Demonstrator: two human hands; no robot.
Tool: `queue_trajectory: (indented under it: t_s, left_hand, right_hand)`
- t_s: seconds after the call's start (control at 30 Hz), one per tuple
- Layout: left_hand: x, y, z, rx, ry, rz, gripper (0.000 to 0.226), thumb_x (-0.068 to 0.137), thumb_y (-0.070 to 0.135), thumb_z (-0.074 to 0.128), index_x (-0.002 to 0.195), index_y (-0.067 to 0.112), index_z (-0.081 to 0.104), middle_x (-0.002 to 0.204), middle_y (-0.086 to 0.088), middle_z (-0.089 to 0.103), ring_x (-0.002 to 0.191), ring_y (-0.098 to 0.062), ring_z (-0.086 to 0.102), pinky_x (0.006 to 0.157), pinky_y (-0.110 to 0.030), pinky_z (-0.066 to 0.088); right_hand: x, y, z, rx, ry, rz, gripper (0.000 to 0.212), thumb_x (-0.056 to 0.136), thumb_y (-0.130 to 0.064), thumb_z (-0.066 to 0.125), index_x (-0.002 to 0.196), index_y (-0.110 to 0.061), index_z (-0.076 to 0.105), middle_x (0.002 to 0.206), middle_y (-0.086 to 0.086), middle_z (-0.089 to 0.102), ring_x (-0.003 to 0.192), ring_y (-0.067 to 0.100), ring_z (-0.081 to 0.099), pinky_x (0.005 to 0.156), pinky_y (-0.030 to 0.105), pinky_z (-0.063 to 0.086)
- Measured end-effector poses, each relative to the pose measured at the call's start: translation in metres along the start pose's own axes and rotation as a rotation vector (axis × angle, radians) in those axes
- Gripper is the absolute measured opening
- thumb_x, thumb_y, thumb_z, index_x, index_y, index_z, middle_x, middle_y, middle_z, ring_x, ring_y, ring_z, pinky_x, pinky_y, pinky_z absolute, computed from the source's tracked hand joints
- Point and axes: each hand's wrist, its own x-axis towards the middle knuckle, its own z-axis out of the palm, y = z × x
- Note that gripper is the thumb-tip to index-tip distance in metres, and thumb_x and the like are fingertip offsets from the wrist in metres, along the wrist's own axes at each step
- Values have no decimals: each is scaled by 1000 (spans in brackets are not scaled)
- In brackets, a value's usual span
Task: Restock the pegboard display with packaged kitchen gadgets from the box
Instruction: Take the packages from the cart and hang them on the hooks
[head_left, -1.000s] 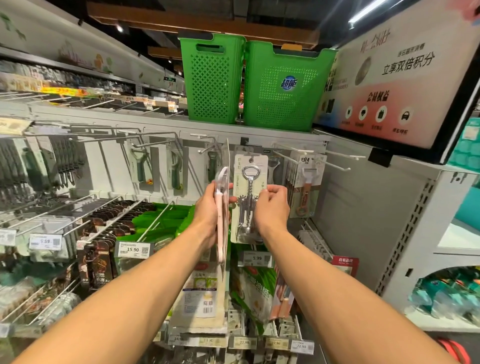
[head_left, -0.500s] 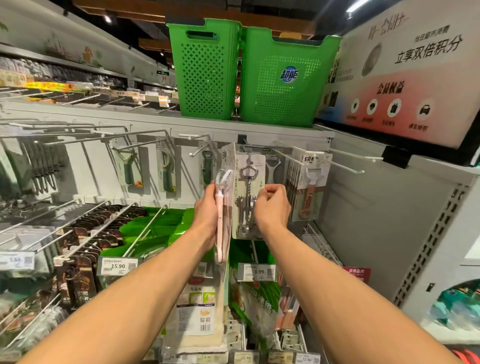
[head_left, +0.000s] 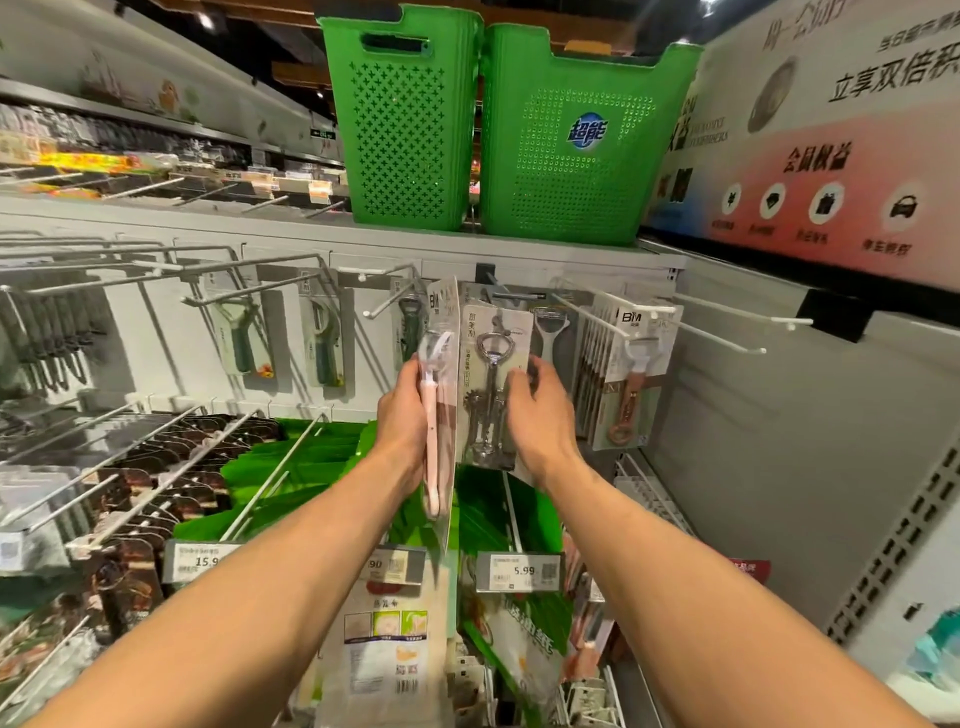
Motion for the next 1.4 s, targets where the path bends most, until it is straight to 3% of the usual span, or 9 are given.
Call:
queue_trajectory:
  t_s: [0.1, 0.17, 0.27, 0.47, 0.67, 0.83, 1.07, 1.23, 1.4]
  left_hand:
    - [7, -1, 3, -37, 13, -30, 57, 109, 50, 45, 121, 1, 71, 54, 1, 53, 36, -10, 46, 39, -21, 39]
    - [11, -3, 5, -55, 11, -42, 52, 107, 52, 48, 104, 7, 75, 57, -1, 52, 38, -12, 48, 40, -21, 40]
    - [16, -4, 6, -42, 16, -40, 51, 108, 50, 48, 71, 20, 68, 54, 2, 55, 44, -15, 52, 49, -27, 44]
    - [22, -4, 10, -35, 25, -9, 40, 112, 42, 42, 100, 15, 68, 53, 4, 55, 41, -10, 51, 44, -24, 44]
    - [41, -8, 9, -21, 33, 27, 38, 113, 37, 41, 113, 13, 71, 67, -8, 63, 43, -12, 52, 44, -24, 45]
    - [70, -10, 13, -34, 34, -13, 49, 112, 45, 41, 117, 8, 74, 53, 2, 57, 42, -12, 53, 49, -27, 47]
    - [126, -15, 23, 100, 92, 1, 40, 110, 41, 45, 93, 17, 72, 53, 2, 57, 46, -14, 52, 49, -24, 42]
    - [156, -18, 30, 118, 100, -19, 47, 107, 46, 48, 82, 15, 72, 55, -1, 60, 55, -21, 54, 62, -32, 43]
    - [170, -18, 36, 109, 106, 0, 44, 101, 47, 55, 78, 15, 73, 65, -10, 67, 68, -29, 64, 77, -50, 59]
  right_hand:
    - [5, 5, 3, -25, -38, -9, 41, 109, -39, 41, 139, -15, 56, 121, 3, 68, 114, 22, 64, 102, 40, 50]
    - [8, 9, 4, -16, -63, -9, 46, 110, -39, 41, 148, -14, 49, 135, 2, 63, 124, 20, 58, 110, 36, 44]
    - [11, 12, 6, -25, -65, -24, 50, 110, -40, 41, 153, -15, 43, 140, 0, 60, 127, 17, 56, 106, 30, 43]
    - [22, 18, 12, -62, 25, -53, 42, 110, -39, 40, 142, -15, 53, 114, -3, 66, 105, 14, 60, 85, 25, 40]
    - [42, 23, 23, -124, 107, -47, 34, 109, -40, 42, 127, -17, 60, 106, 0, 68, 91, 17, 57, 79, 26, 36]
    - [82, 29, 37, -159, 120, 14, 32, 108, -40, 44, 123, -17, 60, 100, -2, 62, 91, 19, 57, 77, 27, 35]
    - [139, 45, 60, -89, 99, 159, 26, 106, -38, 48, 118, -20, 62, 101, 4, 67, 95, 26, 63, 80, 30, 44]
    - [171, 48, 71, -179, 101, 239, 24, 108, -36, 42, 104, -17, 58, 76, 0, 55, 84, 28, 62, 71, 35, 47]
    - [191, 55, 88, -240, 37, 189, 38, 102, -47, 39, 113, -18, 60, 107, 9, 66, 105, 32, 64, 82, 39, 49]
